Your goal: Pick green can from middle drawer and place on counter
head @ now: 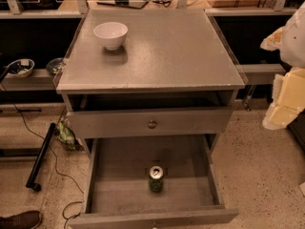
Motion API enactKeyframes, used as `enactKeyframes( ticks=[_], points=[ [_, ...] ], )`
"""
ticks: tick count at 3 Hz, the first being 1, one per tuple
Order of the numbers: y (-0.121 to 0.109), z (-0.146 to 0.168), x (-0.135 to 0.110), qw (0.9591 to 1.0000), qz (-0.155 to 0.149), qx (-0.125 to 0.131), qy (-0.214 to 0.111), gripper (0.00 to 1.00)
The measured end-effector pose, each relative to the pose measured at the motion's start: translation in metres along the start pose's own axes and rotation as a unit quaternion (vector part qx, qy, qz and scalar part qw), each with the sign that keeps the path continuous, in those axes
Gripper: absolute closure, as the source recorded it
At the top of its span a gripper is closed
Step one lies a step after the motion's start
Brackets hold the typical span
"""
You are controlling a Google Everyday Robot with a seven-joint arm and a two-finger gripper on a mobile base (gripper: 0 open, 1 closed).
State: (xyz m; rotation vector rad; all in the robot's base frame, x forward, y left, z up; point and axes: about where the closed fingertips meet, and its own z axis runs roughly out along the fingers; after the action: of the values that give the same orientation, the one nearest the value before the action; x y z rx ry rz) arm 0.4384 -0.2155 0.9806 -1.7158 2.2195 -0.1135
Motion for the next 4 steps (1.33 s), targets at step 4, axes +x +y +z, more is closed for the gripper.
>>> enactKeyframes(
  ticks=[4],
  points=[
    [0.020, 0.063, -0.003, 0.9976, -0.008, -0.037, -0.058, 0.00]
  ],
)
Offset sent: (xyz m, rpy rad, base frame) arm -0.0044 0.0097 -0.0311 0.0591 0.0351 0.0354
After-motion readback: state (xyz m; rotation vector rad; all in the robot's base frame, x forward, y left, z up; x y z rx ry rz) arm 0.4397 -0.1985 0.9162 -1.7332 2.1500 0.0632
